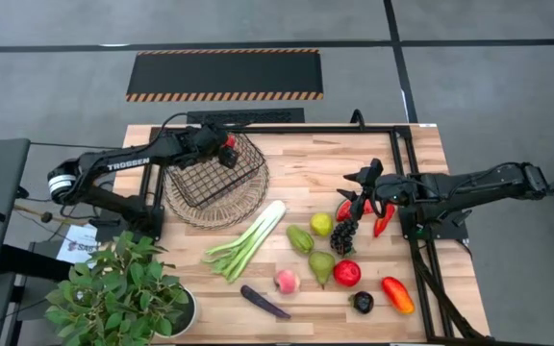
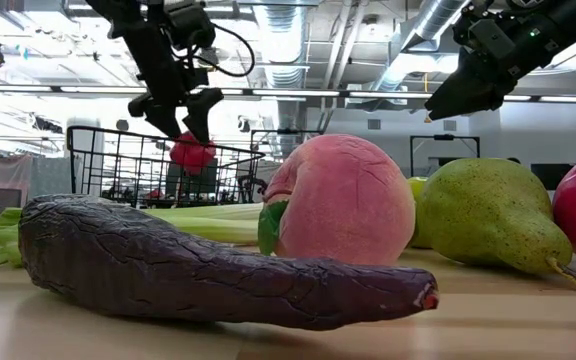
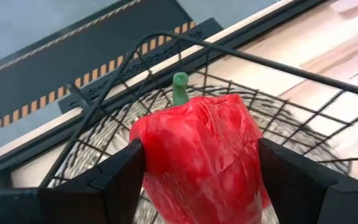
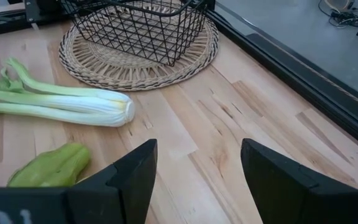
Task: Build produce basket
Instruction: Put the red bell pepper into the wire basket
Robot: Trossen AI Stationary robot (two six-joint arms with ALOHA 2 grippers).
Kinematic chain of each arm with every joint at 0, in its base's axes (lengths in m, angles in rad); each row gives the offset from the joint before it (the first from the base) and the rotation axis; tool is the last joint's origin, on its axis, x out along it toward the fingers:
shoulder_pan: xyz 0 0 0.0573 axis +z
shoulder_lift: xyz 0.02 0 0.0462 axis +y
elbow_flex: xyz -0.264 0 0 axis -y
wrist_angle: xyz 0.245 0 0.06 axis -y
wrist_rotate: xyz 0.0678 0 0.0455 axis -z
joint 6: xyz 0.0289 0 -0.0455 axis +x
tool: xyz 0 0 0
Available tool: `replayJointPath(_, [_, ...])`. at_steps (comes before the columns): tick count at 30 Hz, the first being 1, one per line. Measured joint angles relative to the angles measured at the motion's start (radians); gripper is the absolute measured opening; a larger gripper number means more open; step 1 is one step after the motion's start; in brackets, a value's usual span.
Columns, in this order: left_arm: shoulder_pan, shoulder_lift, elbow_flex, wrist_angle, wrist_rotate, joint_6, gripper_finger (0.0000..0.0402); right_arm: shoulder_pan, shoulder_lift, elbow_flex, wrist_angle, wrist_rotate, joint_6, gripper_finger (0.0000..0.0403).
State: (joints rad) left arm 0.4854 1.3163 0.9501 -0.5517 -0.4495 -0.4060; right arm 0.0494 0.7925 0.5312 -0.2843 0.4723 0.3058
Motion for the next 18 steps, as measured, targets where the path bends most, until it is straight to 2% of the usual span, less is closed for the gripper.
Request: replayJointPath(18, [0.002,0.143,0.0,-0.011,0.022,0.045,0.0276,0.0,0.0,0.0,-0.026,0.0,0.0,0.0255])
